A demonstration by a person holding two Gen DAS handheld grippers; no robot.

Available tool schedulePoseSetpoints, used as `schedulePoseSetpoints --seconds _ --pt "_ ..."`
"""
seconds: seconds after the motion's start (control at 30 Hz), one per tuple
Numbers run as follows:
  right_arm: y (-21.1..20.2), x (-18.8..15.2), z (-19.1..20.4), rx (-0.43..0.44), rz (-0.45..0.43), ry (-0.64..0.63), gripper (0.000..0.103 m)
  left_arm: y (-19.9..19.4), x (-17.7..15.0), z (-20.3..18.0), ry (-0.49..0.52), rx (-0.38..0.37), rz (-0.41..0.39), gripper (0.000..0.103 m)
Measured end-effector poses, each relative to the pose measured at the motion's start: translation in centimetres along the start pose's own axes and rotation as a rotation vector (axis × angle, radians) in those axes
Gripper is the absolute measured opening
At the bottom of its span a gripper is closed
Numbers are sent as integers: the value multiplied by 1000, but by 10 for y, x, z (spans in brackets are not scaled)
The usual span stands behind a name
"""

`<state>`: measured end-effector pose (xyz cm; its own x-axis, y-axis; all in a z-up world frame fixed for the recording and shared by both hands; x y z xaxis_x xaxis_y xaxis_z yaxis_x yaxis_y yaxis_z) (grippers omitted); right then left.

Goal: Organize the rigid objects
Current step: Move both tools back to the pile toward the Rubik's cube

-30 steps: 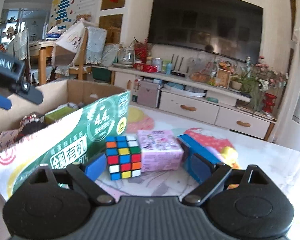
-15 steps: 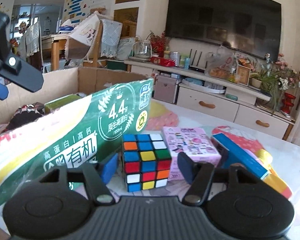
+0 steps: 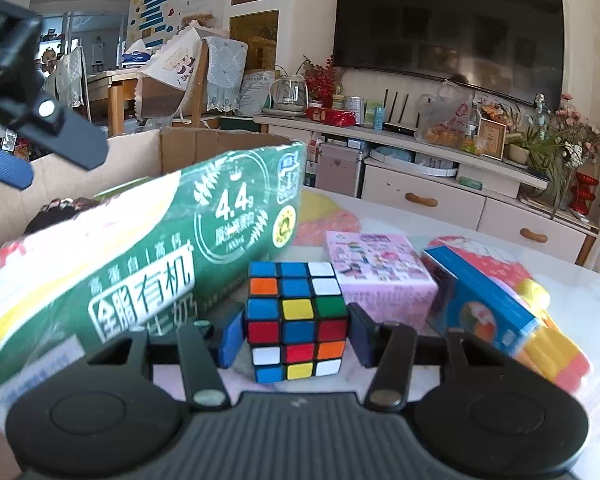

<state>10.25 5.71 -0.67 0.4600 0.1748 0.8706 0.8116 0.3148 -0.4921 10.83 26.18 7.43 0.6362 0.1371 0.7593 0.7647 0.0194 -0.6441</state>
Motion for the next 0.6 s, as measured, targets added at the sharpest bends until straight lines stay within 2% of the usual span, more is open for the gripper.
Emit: schedulePoseSetpoints --seconds 0.3,0.6 --pt "-47 -25 -29 -76 21 23 53 -4 -3 -19 40 -38 -17 103" --pt "-90 -48 -82 -216 38 115 53 -2 -9 -48 104 -82 -40 103"
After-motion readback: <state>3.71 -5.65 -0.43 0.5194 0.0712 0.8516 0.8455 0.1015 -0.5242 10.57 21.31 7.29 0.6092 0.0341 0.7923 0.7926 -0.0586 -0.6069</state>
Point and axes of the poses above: each gripper's, at about its wrist camera, not at the fingertips, and y roughly the way its jaws point, z to its left, x to its top, the point moved 7 cm from there along y, roughly the way its jaws point, and after that the axes turned 7 degrees about x, right-handed, at the moved point
